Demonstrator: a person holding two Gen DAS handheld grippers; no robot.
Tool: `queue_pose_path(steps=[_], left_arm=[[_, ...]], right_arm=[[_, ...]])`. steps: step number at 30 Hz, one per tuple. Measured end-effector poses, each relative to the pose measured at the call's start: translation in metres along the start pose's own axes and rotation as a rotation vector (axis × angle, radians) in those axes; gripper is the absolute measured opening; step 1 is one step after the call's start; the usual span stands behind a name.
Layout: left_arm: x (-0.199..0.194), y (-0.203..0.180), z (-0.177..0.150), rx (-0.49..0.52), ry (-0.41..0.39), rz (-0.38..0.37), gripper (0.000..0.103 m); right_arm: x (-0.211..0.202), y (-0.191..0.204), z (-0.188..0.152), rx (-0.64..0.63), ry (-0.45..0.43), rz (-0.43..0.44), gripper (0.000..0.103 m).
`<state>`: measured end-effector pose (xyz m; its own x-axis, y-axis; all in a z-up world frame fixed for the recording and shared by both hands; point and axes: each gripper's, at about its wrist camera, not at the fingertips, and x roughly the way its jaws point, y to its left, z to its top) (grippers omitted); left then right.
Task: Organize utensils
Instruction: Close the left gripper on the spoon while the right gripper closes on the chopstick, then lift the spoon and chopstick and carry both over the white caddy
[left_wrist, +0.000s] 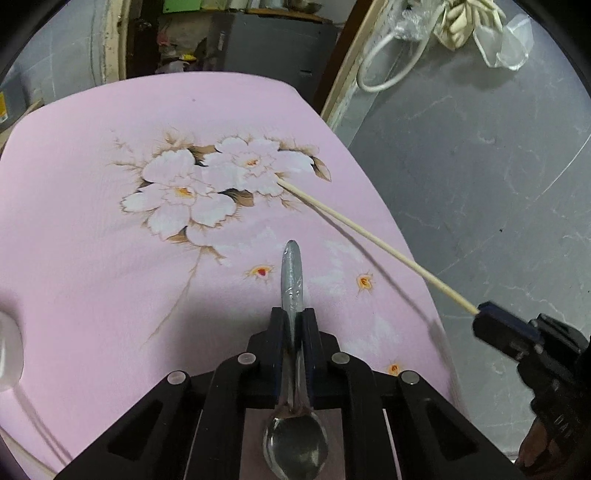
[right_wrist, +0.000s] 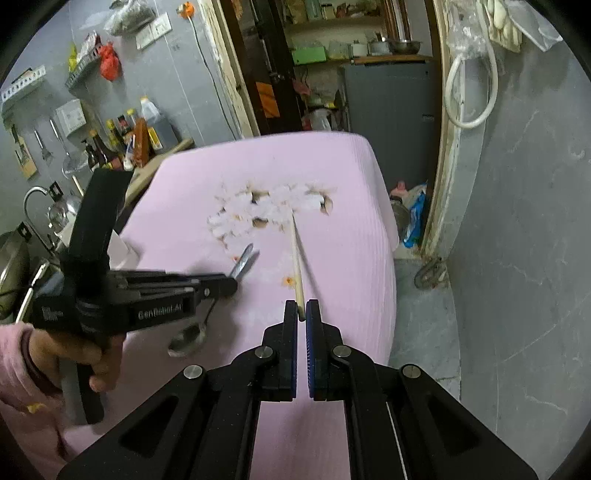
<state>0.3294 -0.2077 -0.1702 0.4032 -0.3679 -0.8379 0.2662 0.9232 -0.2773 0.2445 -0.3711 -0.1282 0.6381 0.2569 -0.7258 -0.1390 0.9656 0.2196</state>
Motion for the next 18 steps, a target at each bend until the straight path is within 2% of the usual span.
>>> queue_pose_path(steps=[4, 9, 18], left_arm=[[-0.016, 0.005, -0.004, -0.027, -0.042, -0.026, 0.009], [-0.038, 0.01, -0.005, -0.058, -0.134, -0.06, 0.009], [-0.071, 0.021, -0.005, -0.073, -0.253, -0.05, 0.009]], right_arm=[[-0.012, 0.006, 0.008, -0.007, -0.046, 0.007, 0.004], [-0.025, 0.015, 0.019, -0.022, -0.095, 0.019, 0.004], [-0.042, 0.032, 0.038, -0.053, -0.148, 0.036, 0.004]])
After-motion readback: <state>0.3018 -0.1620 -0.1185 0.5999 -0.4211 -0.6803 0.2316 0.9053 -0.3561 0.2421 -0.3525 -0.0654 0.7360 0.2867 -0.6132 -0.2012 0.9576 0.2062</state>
